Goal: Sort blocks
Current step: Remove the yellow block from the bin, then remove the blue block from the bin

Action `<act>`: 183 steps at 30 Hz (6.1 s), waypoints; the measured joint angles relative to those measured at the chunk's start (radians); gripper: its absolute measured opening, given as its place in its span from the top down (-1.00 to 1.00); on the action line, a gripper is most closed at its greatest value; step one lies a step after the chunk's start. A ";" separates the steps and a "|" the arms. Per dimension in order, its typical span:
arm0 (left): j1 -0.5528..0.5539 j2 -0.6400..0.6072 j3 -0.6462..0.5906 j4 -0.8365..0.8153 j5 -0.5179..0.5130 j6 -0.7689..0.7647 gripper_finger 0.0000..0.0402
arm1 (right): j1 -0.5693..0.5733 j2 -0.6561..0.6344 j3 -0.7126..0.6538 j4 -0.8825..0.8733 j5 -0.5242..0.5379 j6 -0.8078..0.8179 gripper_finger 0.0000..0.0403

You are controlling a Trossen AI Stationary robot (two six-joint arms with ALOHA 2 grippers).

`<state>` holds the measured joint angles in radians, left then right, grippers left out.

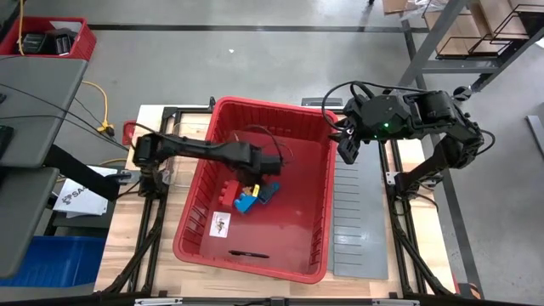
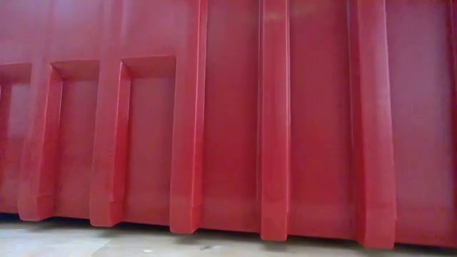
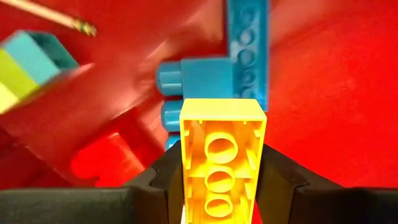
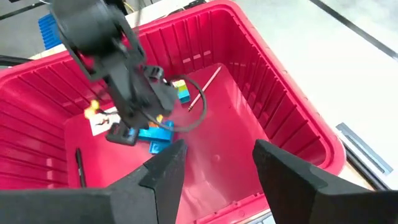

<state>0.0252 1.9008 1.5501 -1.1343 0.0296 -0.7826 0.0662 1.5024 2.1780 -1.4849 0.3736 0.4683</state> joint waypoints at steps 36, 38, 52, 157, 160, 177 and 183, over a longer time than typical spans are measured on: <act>0.340 -0.878 -0.608 -0.287 -0.214 -0.421 -0.05 | -0.022 0.039 0.000 0.015 0.001 0.029 0.08; 0.352 -0.878 -0.604 -0.274 -0.212 -0.411 -0.36 | -0.022 0.039 0.000 0.015 0.001 0.029 0.08; 0.400 -0.900 -0.295 -0.139 -0.243 -0.215 -0.89 | -0.022 0.039 0.000 0.014 0.001 0.029 0.08; 0.522 -0.862 -0.658 -0.097 -0.226 -0.344 0.11 | -0.062 0.037 0.000 0.046 0.010 0.058 0.08; 0.546 -0.867 -0.657 -0.108 -0.223 -0.296 -0.25 | -0.058 0.037 0.000 0.046 0.007 0.079 0.08; 0.462 -0.823 -0.106 0.020 -0.185 -0.010 -0.63 | -0.067 0.037 0.000 0.046 0.004 0.081 0.08; 0.227 -0.562 0.039 0.041 -0.230 0.029 -0.63 | -0.067 0.037 0.000 0.048 0.015 0.091 0.08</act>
<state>0.2522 1.3384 1.5893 -1.0930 -0.2005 -0.7535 -0.0006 1.5398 2.1777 -1.4372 0.3888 0.5595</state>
